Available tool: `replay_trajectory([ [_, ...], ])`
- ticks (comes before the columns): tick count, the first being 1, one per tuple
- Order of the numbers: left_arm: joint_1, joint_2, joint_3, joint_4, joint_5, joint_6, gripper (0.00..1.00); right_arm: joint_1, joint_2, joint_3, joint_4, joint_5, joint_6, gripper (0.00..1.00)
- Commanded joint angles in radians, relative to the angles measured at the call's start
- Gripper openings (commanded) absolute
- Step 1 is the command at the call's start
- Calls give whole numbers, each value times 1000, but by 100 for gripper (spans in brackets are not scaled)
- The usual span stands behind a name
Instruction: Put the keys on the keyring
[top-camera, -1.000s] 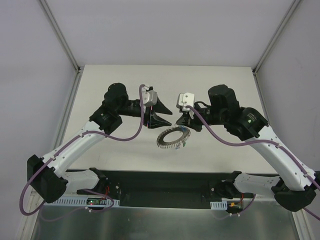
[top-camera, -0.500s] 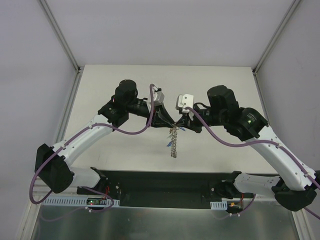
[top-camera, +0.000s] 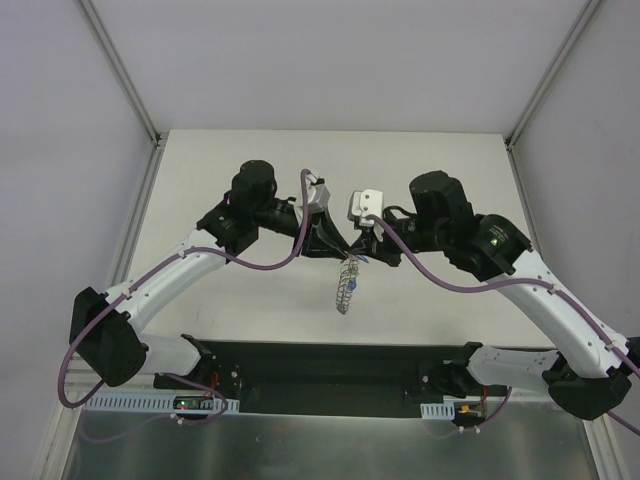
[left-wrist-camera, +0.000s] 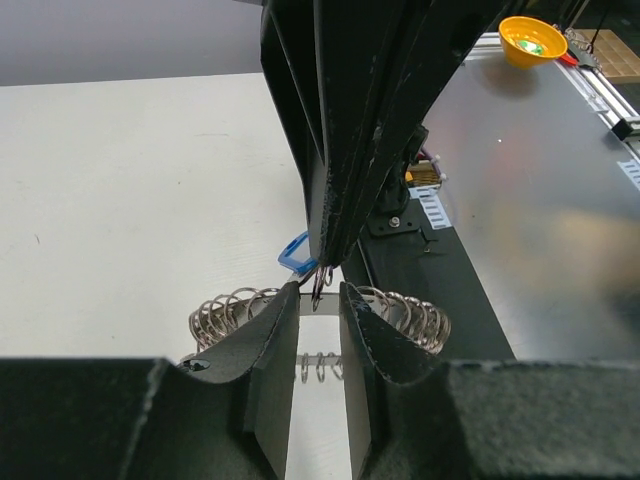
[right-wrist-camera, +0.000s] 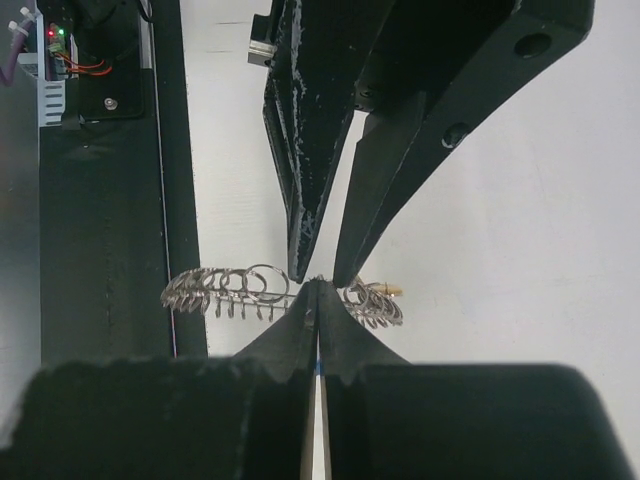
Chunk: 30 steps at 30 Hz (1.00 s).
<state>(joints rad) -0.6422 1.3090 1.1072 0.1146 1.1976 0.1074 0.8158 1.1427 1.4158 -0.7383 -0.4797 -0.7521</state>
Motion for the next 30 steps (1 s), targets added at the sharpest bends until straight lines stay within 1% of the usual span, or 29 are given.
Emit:
replay_trajectory([
  [1,-11,-14,3,16,48,-14,22,11,-8,46,62,-3,0,1],
  [12,-19,-13,-20,16,25,-29,21,26,-14,43,71,19,8,1],
  [15,-19,-13,-26,16,25,-29,17,31,-17,41,68,26,10,1],
  [16,-20,-13,-27,16,25,-29,12,31,-17,41,68,27,10,1],
  [18,-20,-16,-30,14,25,-29,8,31,-20,38,66,35,10,1],
  [22,-19,-24,-40,13,25,-31,6,33,-27,37,62,47,11,1],
  [23,-19,-25,-41,11,22,-28,2,33,-29,37,59,50,11,1],
  [24,-19,-27,-43,11,22,-28,0,34,-31,38,57,55,10,1],
  [28,-19,-40,-41,10,4,-31,0,33,-38,38,47,66,7,1],
  [30,-19,-56,-38,10,-39,-29,0,33,-41,37,37,72,5,1],
])
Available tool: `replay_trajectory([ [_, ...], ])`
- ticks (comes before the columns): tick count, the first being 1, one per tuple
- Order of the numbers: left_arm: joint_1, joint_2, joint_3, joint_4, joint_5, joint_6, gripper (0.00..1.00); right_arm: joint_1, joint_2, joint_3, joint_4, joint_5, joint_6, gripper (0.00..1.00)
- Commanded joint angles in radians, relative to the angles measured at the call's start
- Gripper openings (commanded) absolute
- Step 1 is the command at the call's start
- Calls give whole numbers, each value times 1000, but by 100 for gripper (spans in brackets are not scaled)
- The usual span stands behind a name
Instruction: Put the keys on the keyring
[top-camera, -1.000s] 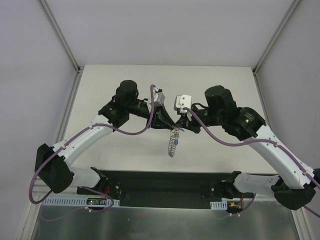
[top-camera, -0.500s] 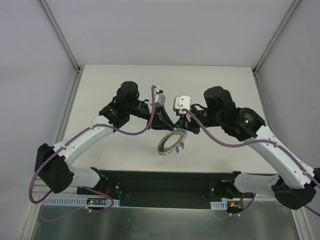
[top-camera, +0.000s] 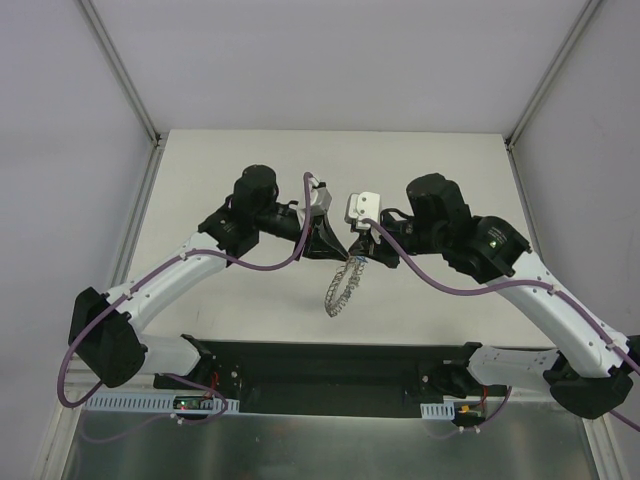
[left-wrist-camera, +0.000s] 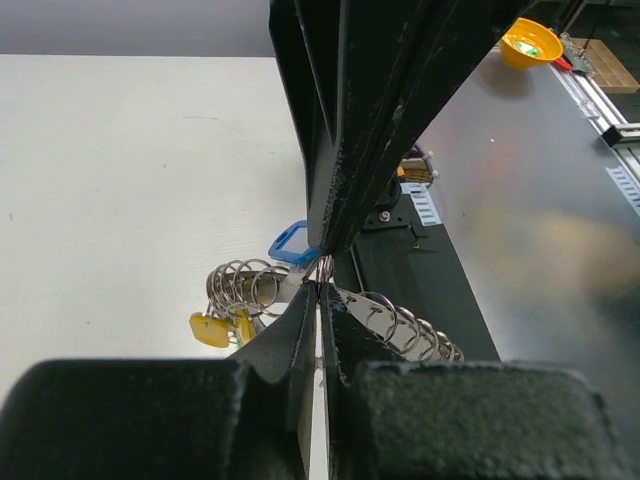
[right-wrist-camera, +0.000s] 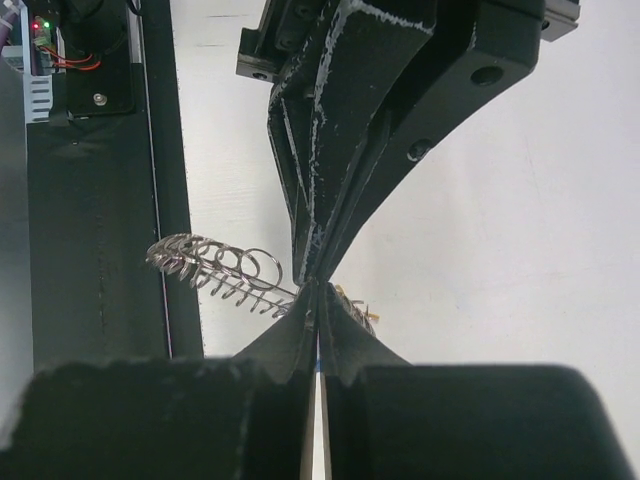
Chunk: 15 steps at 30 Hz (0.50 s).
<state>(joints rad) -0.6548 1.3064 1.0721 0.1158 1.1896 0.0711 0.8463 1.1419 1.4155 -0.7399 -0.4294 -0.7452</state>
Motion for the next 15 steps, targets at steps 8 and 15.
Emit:
replay_trajectory([
  [8,9,-116,8,19,-160,-16,0,2,-64,16,11,70,-10,1],
  [15,15,-154,2,117,-214,-76,0,4,-77,-19,39,77,15,1],
])
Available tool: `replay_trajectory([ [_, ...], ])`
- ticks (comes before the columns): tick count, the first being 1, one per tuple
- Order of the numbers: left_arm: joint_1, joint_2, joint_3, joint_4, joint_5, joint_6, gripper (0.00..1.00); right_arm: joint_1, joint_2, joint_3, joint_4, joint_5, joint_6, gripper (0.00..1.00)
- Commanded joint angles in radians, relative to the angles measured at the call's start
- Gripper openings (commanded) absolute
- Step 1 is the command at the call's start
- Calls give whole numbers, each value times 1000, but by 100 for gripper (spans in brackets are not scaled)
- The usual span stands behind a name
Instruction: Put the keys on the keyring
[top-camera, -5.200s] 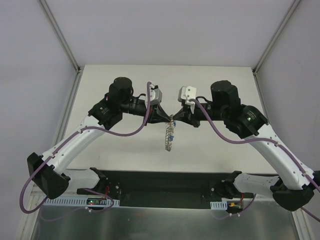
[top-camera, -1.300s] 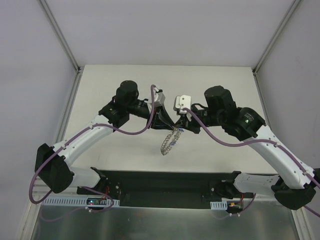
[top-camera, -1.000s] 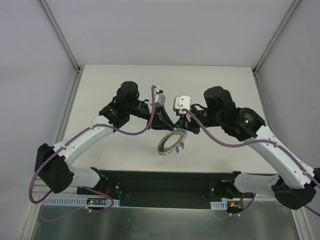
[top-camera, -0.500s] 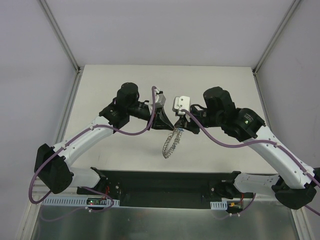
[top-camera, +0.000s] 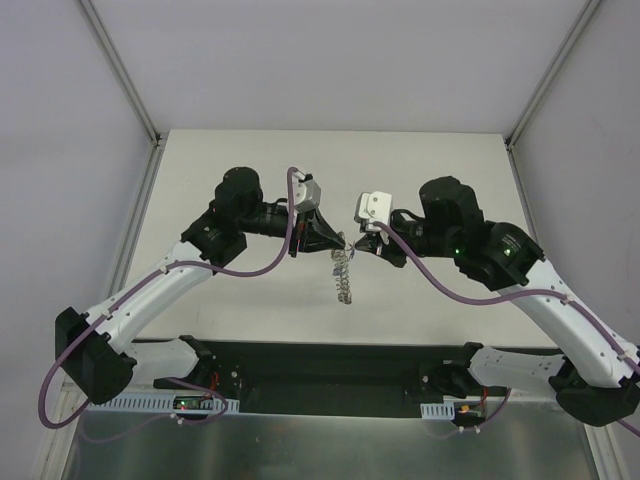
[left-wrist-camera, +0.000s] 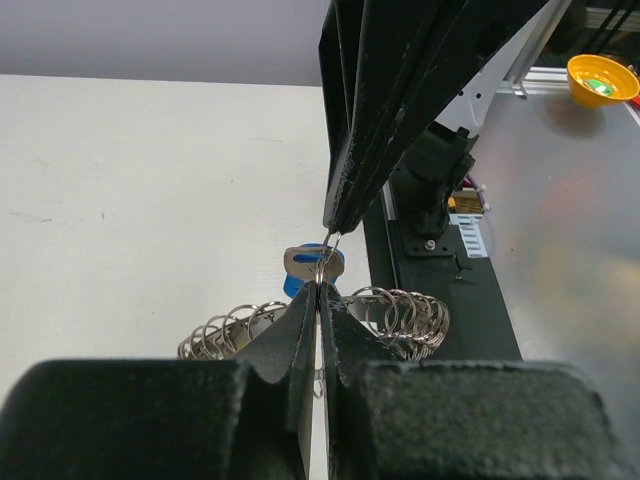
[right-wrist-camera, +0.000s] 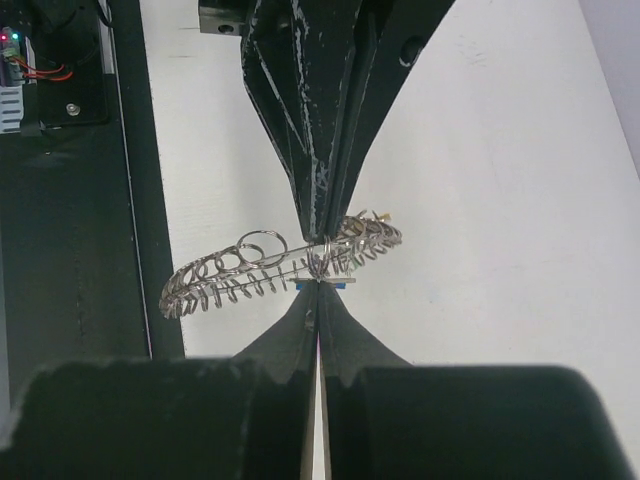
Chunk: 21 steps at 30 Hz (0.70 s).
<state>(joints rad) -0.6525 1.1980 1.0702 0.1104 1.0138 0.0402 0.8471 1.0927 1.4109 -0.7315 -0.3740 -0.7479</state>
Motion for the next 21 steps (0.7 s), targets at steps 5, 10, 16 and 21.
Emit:
replay_trajectory([
  [5,13,-61,-41,277,-80,-175,0,10,-30,-62,113,6,58,1],
  [10,13,-63,-65,333,-93,-210,0,18,-27,-110,199,12,91,1],
  [16,13,-89,-96,308,-113,-174,0,20,-28,-106,210,76,76,1],
  [21,14,-129,-148,244,-139,-126,0,21,-2,-15,144,95,16,1],
])
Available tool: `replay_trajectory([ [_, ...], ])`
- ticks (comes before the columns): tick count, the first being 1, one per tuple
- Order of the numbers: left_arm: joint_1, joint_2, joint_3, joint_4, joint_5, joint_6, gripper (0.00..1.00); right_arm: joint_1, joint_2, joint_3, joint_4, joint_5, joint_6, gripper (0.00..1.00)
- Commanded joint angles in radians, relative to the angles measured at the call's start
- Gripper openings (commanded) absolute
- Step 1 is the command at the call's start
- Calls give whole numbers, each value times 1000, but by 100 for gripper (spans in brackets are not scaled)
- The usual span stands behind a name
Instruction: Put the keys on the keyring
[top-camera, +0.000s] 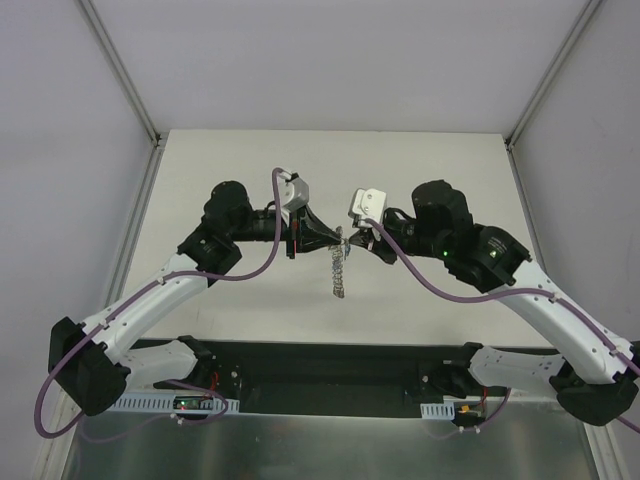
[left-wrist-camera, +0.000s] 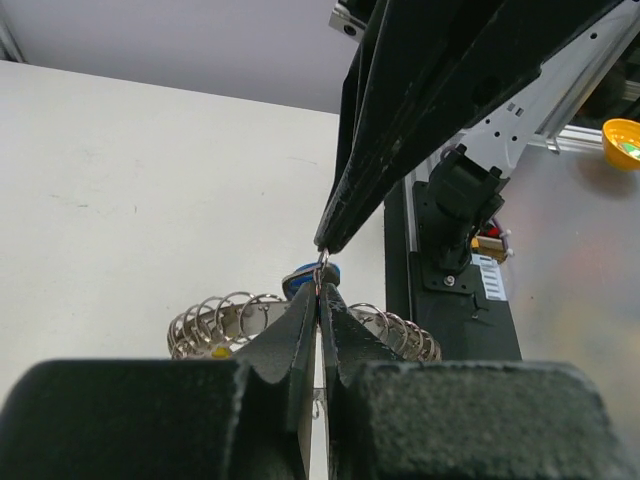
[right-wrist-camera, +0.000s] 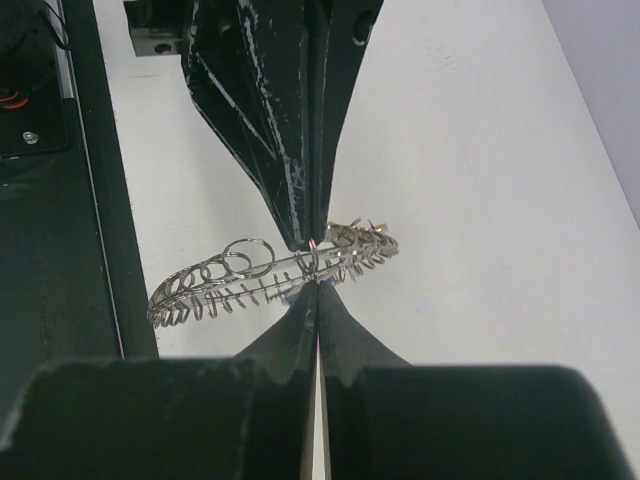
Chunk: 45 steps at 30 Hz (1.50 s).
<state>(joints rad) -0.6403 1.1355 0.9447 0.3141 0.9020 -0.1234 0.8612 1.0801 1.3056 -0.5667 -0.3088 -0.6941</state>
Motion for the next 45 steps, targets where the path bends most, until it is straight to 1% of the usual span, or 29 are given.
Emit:
replay_trajectory([
  [1,2,-69,-30,36,-31,45,0,7,15,104,-41,25,-45,1],
  [2,2,-75,-38,34,-40,48,6,6,21,119,-50,13,-50,1],
  [5,2,-88,-58,19,-41,68,9,7,46,171,-91,-15,-76,1],
  [6,2,-89,-60,13,-40,73,13,7,52,197,-104,-22,-88,1],
  [12,2,-74,-24,-6,-15,102,30,10,99,262,-200,-70,-125,1],
  [13,2,-66,-15,-9,4,111,30,9,99,262,-206,-70,-131,1],
  [16,2,-39,14,-47,-1,114,32,9,103,239,-203,-33,-125,1],
  [19,2,-26,17,-84,-5,148,35,-7,96,169,-191,48,-41,1],
  [20,2,-25,13,-92,-17,149,37,-30,92,102,-180,86,25,1],
  [22,2,-17,-9,-116,-31,159,40,-56,70,26,-148,121,102,1],
  [23,2,-13,-18,-122,-44,159,42,-83,63,-8,-139,152,137,4],
  [24,2,-2,-38,-127,-52,157,43,-97,54,-70,-133,160,213,7],
  [25,1,7,-47,-133,-54,154,44,-111,43,-97,-136,168,243,11],
  [26,-2,15,-56,-136,-61,153,47,-132,35,-123,-134,197,281,18],
  [28,-13,39,-84,-145,-98,149,49,-158,15,-209,-136,214,390,22],
  [29,-27,47,-92,-150,-110,149,50,-191,11,-241,-137,221,427,27],
  [32,-62,98,-113,-174,-158,156,56,-224,-12,-354,-142,253,554,38],
  [33,-94,130,-113,-182,-169,159,58,-231,-20,-379,-140,255,586,39],
  [35,-123,173,-107,-199,-190,148,59,-246,-37,-451,-137,276,666,41],
  [37,-169,242,-89,-207,-207,131,62,-255,-46,-497,-130,292,697,44],
  [38,-183,266,-81,-211,-212,127,63,-270,-49,-534,-130,298,752,45],
  [39,-217,311,-63,-225,-221,128,64,-277,-52,-549,-125,298,766,45],
  [41,-246,354,-43,-248,-261,136,66,-294,-55,-597,-110,297,797,46],
  [45,-301,473,14,-303,-296,140,68,-307,-54,-655,-85,286,870,47],
])
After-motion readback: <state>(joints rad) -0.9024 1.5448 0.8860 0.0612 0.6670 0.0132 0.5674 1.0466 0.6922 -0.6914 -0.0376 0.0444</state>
